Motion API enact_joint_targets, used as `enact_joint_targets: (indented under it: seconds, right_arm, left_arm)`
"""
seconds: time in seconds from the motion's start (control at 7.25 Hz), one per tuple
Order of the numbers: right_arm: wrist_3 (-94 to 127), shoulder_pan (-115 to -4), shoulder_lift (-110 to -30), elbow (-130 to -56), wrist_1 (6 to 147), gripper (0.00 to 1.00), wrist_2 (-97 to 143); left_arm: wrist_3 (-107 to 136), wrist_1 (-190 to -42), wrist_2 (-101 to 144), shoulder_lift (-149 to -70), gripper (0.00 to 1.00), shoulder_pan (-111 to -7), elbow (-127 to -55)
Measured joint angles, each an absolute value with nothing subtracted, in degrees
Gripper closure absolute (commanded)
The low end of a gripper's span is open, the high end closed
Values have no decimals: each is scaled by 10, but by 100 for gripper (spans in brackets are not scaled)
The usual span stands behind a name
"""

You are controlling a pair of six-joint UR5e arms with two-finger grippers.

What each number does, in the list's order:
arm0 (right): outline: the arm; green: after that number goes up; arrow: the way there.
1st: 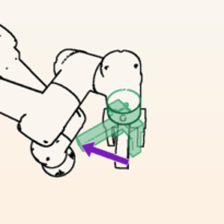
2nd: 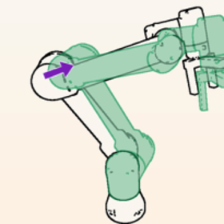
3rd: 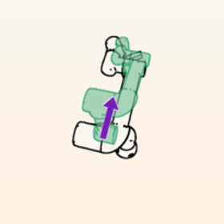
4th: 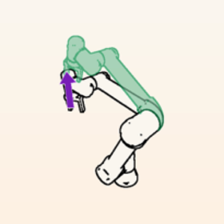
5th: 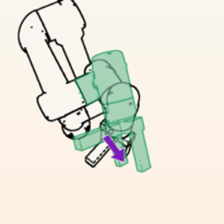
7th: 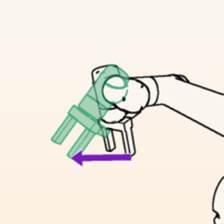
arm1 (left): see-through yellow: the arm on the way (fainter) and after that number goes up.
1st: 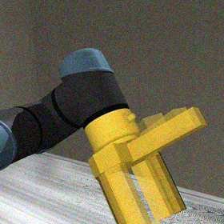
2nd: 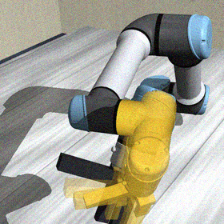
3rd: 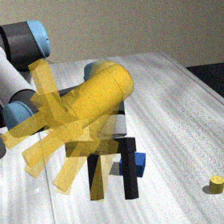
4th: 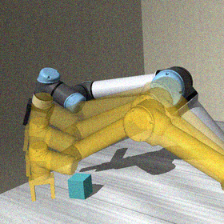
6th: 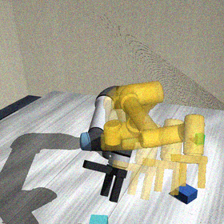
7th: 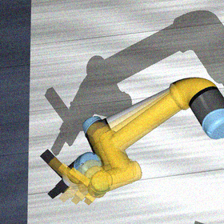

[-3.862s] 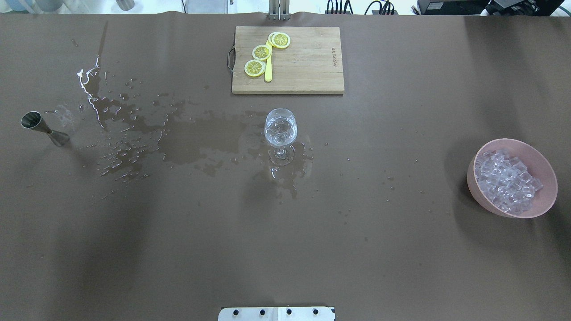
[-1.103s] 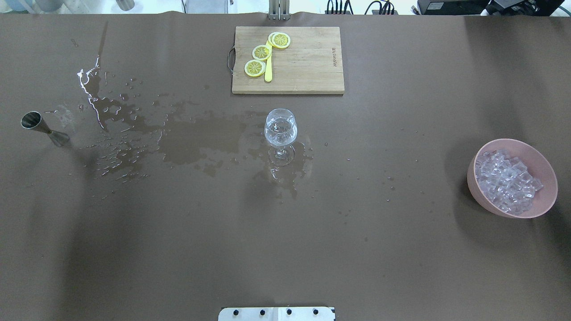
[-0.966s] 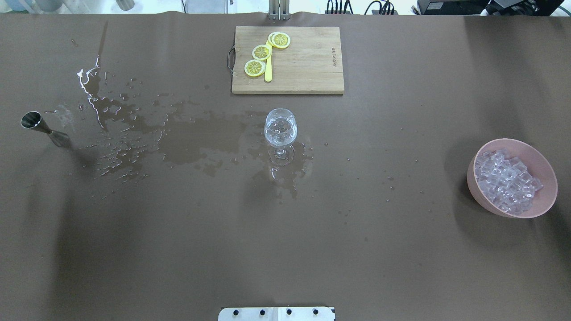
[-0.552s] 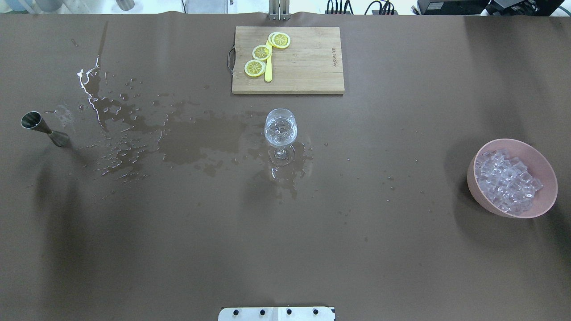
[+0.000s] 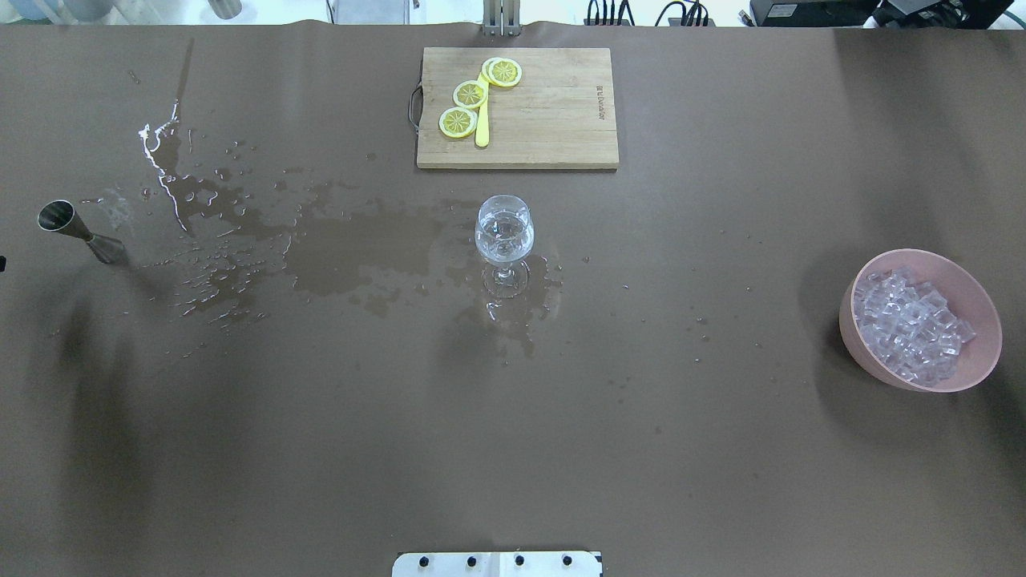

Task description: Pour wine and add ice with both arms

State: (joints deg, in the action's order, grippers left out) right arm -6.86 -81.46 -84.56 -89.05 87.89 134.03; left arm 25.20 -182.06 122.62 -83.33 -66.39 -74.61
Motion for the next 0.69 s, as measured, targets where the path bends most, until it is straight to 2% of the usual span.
enact_joint_targets:
  seconds: [0.69]
  right_arm:
    - [-69, -805, -844, -893, 879, 0, 1340]
  left_arm:
    - [335, -1897, 1150, -835, 3, -621, -730]
